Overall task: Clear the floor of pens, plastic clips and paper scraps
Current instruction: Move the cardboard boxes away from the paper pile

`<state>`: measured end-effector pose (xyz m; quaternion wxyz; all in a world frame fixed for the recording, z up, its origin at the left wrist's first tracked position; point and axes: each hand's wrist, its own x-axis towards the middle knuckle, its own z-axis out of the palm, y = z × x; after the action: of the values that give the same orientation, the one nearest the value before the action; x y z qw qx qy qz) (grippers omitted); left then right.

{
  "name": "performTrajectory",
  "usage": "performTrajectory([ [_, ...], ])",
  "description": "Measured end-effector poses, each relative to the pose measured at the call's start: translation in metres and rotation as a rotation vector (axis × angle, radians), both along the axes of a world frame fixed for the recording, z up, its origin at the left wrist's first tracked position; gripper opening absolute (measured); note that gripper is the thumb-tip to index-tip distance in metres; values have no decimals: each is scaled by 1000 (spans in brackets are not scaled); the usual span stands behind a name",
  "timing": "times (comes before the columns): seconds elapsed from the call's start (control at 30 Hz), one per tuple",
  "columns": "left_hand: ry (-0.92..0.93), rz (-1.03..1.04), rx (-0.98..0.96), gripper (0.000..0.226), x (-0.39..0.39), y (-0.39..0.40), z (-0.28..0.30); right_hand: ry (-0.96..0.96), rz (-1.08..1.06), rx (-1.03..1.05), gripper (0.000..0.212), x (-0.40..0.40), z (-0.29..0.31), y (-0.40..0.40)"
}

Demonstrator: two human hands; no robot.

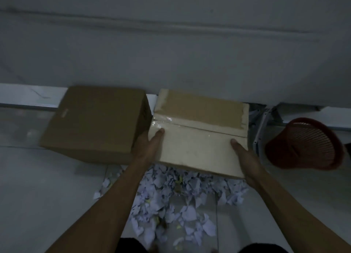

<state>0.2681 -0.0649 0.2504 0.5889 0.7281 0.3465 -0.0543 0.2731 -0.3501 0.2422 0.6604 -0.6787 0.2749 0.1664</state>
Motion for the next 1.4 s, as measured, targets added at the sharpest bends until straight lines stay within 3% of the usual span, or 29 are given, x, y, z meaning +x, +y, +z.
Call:
performTrajectory([
  [0.17, 79, 100, -30, 79, -42, 9, 125, 2, 52, 38, 38, -25, 134, 12],
  [0.33, 2, 130, -40, 60, -85, 18, 258, -34, 104, 28, 9, -47, 271, 27],
  [0.47, -8, 178, 22, 49, -121, 31, 341, -67, 202, 25, 7, -57, 358, 38],
  [0.6, 2, 289, 32, 53, -162, 47, 401, -113, 292, 26, 12, -60, 421, 64],
  [0.83, -34, 483, 79, 49, -242, 84, 450, -200, 513, 63, 26, -80, 467, 130],
  [0.93, -43, 577, 100, 48, -286, 106, 458, -204, 640, 117, 21, -96, 473, 170],
  [1.1, -42, 765, 87, 55, -359, 141, 462, -189, 848, 130, 30, -132, 475, 244],
  [1.23, -32, 946, 87, 44, -429, 187, 455, -148, 997, 138, 19, -179, 474, 331],
  [1.33, -31, 1028, 82, 40, -479, 221, 450, -91, 1089, 195, 31, -214, 465, 392],
  [1.4, -20, 1103, 69, 42, -518, 249, 444, -55, 1171, 230, 27, -247, 455, 438],
])
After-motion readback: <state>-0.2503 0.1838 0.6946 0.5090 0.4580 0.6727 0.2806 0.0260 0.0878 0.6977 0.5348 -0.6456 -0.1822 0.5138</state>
